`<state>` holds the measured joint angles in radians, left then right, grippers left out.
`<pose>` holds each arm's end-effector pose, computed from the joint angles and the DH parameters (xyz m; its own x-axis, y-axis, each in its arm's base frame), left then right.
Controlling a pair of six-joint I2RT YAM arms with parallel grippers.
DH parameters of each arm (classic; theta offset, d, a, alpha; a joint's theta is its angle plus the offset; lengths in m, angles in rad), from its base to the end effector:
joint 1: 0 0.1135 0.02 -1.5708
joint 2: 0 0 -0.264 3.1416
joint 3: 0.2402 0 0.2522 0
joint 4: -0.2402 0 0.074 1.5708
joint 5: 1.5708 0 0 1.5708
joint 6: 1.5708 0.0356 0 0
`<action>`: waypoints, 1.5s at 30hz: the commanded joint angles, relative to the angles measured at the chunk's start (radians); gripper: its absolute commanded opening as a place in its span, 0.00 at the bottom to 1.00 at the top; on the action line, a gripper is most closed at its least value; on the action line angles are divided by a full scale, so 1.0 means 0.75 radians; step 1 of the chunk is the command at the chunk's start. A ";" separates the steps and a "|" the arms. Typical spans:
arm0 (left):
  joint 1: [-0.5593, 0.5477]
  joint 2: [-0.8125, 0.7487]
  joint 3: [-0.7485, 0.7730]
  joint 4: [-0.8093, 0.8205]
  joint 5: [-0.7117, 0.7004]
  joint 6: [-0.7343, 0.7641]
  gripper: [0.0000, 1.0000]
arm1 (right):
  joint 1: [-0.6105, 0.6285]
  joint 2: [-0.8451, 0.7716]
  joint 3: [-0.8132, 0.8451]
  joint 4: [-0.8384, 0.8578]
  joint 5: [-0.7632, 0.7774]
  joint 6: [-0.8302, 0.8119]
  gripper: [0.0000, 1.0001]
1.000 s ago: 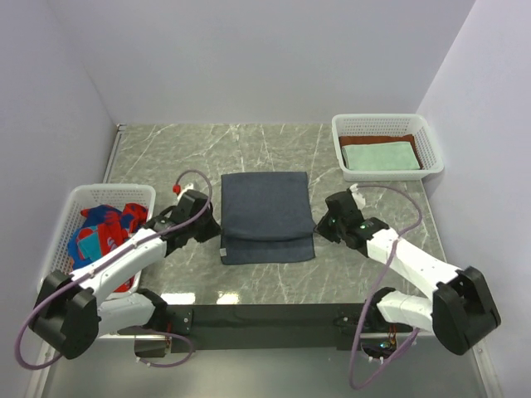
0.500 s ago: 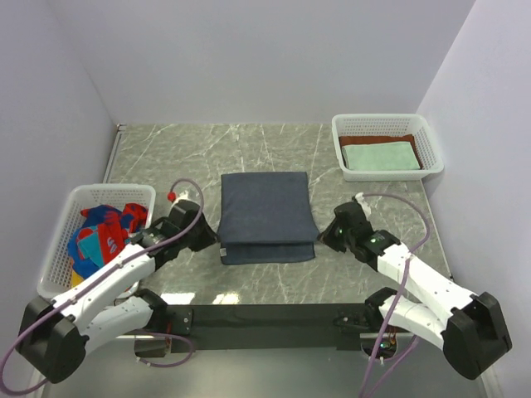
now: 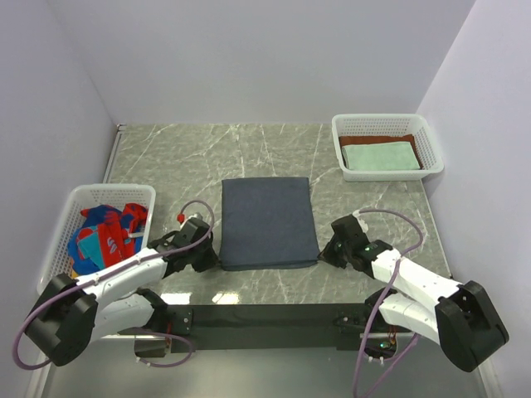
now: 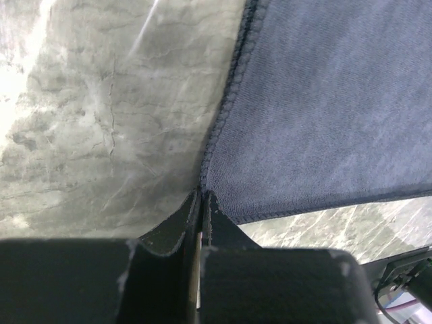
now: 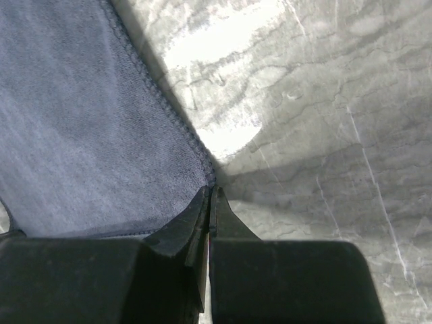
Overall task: Fold and stack the towels
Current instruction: Fold the towel
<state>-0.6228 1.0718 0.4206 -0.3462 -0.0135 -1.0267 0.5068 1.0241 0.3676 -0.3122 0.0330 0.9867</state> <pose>0.1500 -0.1071 0.1525 -0.8472 -0.4449 -0.2905 -0.2850 0.8419 -0.4583 0.1540 0.0841 0.1467 -0.7884 0.5159 -0.3350 0.3426 0.8206 0.4575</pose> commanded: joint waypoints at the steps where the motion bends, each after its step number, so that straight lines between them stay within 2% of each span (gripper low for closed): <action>1: -0.002 -0.020 -0.039 0.001 -0.043 -0.020 0.01 | -0.005 0.009 -0.032 0.015 0.062 0.006 0.01; 7: 0.000 -0.046 0.002 -0.039 -0.062 -0.014 0.01 | -0.007 -0.020 0.007 -0.011 0.073 -0.015 0.00; 12: 0.000 -0.065 0.145 -0.127 -0.096 0.013 0.01 | -0.007 -0.054 0.158 -0.125 0.107 -0.058 0.01; 19: -0.002 -0.206 0.278 -0.305 -0.162 0.042 0.01 | -0.005 -0.222 0.240 -0.250 0.091 -0.078 0.01; 23: -0.004 -0.245 0.198 -0.293 -0.093 0.025 0.01 | -0.005 -0.277 0.146 -0.232 0.016 -0.054 0.02; 29: -0.004 -0.186 0.025 -0.126 0.047 -0.010 0.02 | -0.003 -0.265 -0.032 -0.142 -0.030 -0.015 0.04; 34: -0.006 -0.085 -0.049 -0.048 0.053 -0.014 0.02 | -0.005 -0.163 -0.073 -0.107 -0.001 -0.017 0.05; 40: -0.012 -0.079 -0.078 -0.050 0.047 -0.018 0.06 | -0.005 -0.146 -0.077 -0.115 0.023 -0.021 0.08; 42: -0.016 -0.108 -0.080 -0.078 0.045 -0.012 0.10 | -0.003 -0.171 -0.075 -0.140 0.019 -0.031 0.13; 43: -0.016 -0.122 -0.082 -0.091 0.043 -0.018 0.15 | -0.005 -0.185 -0.069 -0.160 0.019 -0.035 0.15; 44: -0.029 -0.136 -0.082 -0.101 0.041 -0.024 0.17 | -0.005 -0.204 -0.065 -0.173 0.015 -0.037 0.23; 45: -0.037 -0.173 -0.084 -0.111 0.045 -0.030 0.20 | -0.005 -0.220 -0.063 -0.183 0.009 -0.043 0.26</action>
<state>-0.6373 0.9913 0.3717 -0.3874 0.0429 -1.0424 0.5079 0.8967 0.3195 -0.4065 -0.0067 0.9730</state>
